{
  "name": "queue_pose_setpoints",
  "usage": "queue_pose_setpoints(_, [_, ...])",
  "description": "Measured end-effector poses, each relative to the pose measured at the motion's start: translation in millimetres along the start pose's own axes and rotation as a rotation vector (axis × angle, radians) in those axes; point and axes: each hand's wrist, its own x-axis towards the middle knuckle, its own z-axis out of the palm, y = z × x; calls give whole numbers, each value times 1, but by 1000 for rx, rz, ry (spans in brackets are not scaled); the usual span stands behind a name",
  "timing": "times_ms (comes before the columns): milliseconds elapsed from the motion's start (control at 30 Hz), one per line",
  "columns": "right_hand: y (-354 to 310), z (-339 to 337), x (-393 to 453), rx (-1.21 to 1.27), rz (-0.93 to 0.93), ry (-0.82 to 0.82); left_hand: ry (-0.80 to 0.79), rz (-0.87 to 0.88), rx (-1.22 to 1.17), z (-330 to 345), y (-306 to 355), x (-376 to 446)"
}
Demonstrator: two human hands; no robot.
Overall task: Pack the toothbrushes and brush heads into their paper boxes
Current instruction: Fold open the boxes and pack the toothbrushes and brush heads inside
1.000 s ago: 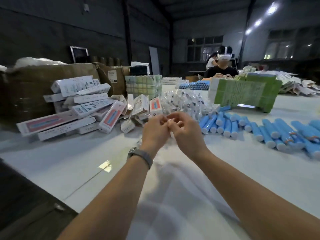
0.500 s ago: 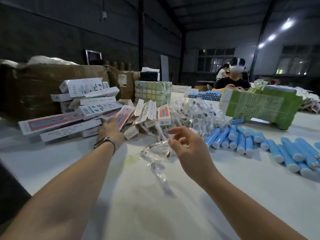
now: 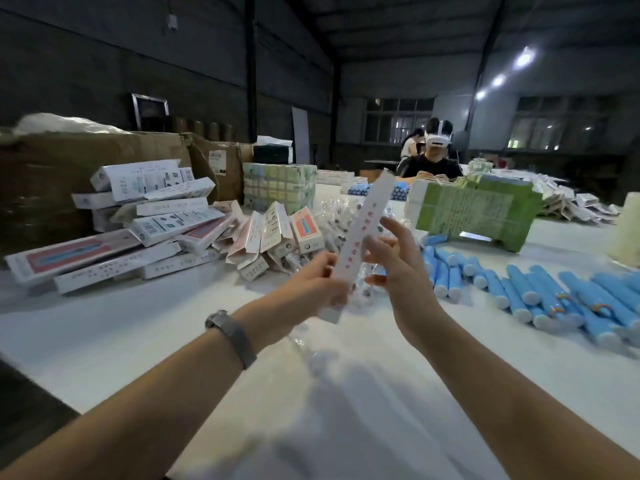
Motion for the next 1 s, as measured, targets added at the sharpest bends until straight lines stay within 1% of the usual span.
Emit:
queue_pose_setpoints(33, [-1,-6,-1,29,3,-9,-133,-44,25,17,4,0])
queue_pose_setpoints(67, [-2,-12,-4,34,7,-27,-223,-71,63,33,7,1])
queue_pose_setpoints(100, [-2,-20,-6,23,8,-51,-273,-64,101,46,8,2])
queue_pose_setpoints(167, [-2,-39,-10,-11,-1,-97,-325,8,129,67,8,7])
queue_pose_setpoints(233, [-2,-59,-14,-65,-6,-111,-356,53,65,82,8,12])
queue_pose_setpoints(267, [-1,-68,-15,-82,-2,-110,-337,53,19,88,12,13])
queue_pose_setpoints(367, [3,-88,-15,-95,1,-127,-177,66,-128,106,17,25])
queue_pose_setpoints(433, [5,-96,-12,-71,8,-74,-148,73,-207,119,17,29])
queue_pose_setpoints(500, [9,-104,-9,-74,29,-23,-138,91,-226,127,9,32])
queue_pose_setpoints(600, [14,-114,-10,-152,56,-62,-99,231,-195,130,-1,36])
queue_pose_setpoints(633, [16,-118,-9,-176,62,-44,-73,276,-168,129,-3,36])
queue_pose_setpoints(667, [15,-120,-6,-183,63,19,-32,313,-117,126,-2,35])
queue_pose_setpoints(733, [13,-133,2,-201,61,246,74,354,-3,122,-5,32])
queue_pose_setpoints(767, [13,-142,7,-238,62,361,128,361,7,120,-8,31])
queue_pose_setpoints(800, [14,-154,12,-305,76,455,167,353,-27,118,-9,30])
queue_pose_setpoints(833, [18,-168,16,-424,105,520,188,348,-75,116,-12,30])
queue_pose_setpoints(867, [23,-182,19,-614,153,541,198,356,-116,117,-13,30])
queue_pose_setpoints(900, [28,-196,20,-857,218,512,200,374,-135,118,-14,31])
queue_pose_setpoints(967, [36,-218,18,-1327,359,347,190,403,-154,121,-15,31])
queue_pose_setpoints(1000, [38,-226,17,-1493,406,273,180,409,-177,122,-14,32])
